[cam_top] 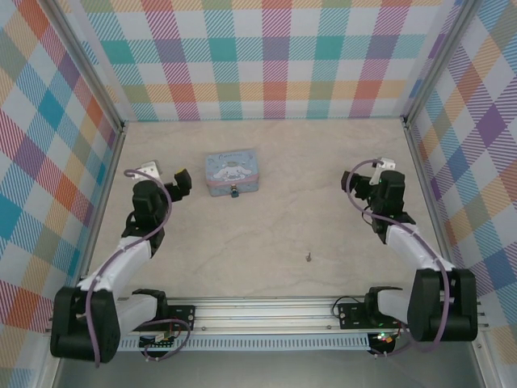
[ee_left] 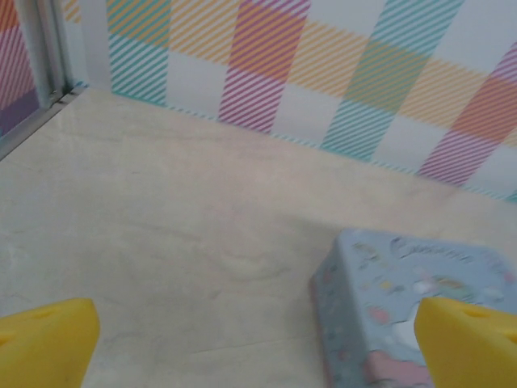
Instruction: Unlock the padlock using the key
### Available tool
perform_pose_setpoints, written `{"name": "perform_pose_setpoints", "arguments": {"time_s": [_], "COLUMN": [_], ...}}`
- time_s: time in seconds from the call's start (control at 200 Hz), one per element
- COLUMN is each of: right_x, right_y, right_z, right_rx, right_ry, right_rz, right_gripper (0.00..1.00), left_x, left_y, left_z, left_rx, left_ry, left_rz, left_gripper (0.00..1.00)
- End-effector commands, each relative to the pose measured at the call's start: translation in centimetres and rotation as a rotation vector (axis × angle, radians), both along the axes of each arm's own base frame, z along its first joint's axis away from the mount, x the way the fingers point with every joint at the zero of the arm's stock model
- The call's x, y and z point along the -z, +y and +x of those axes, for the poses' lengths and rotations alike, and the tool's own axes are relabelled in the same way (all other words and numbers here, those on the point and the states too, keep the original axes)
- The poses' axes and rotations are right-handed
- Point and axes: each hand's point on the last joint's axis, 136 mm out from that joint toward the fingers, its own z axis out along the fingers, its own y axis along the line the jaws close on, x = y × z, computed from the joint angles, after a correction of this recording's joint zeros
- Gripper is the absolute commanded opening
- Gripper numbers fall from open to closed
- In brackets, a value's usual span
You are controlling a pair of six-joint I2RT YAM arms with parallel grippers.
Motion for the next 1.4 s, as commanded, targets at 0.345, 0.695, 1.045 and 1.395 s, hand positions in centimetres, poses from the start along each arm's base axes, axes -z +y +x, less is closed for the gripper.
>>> {"name": "perform_pose_setpoints", "arguments": {"time_s": [0.345,0.695,1.045,1.395], "right_x": [5.5,11.6,13.5,14.6], "right_y": [11.1,13.8,15.4,15.7], "right_z": [-13.7,-19.6,-20.3,-20.6], "right_rx": [-0.182,-0.198,-0.22,-0.218], "right_ry": [0.683,1.017,1.058,1.088], "right_rz": [0.254,0.138,0.155,0.134], "right_gripper": [0.83,0.56,0.36,0.27], "left_x": [0.1,1.2,1.5,1.8], "left_y": [-14.5,-19.8,-19.3,-19.3], "left_z": [-6.5,-5.2,-5.1,-5.0], "left_rx": [0.45,0.541,0.517,0.506], "left_ry": [0.167,0.189,0.193,0.204], "left_rz": [-0.366,-0.397,-0.368,-0.365], "left_gripper": [1.0,1.0,1.0,1.0]}}
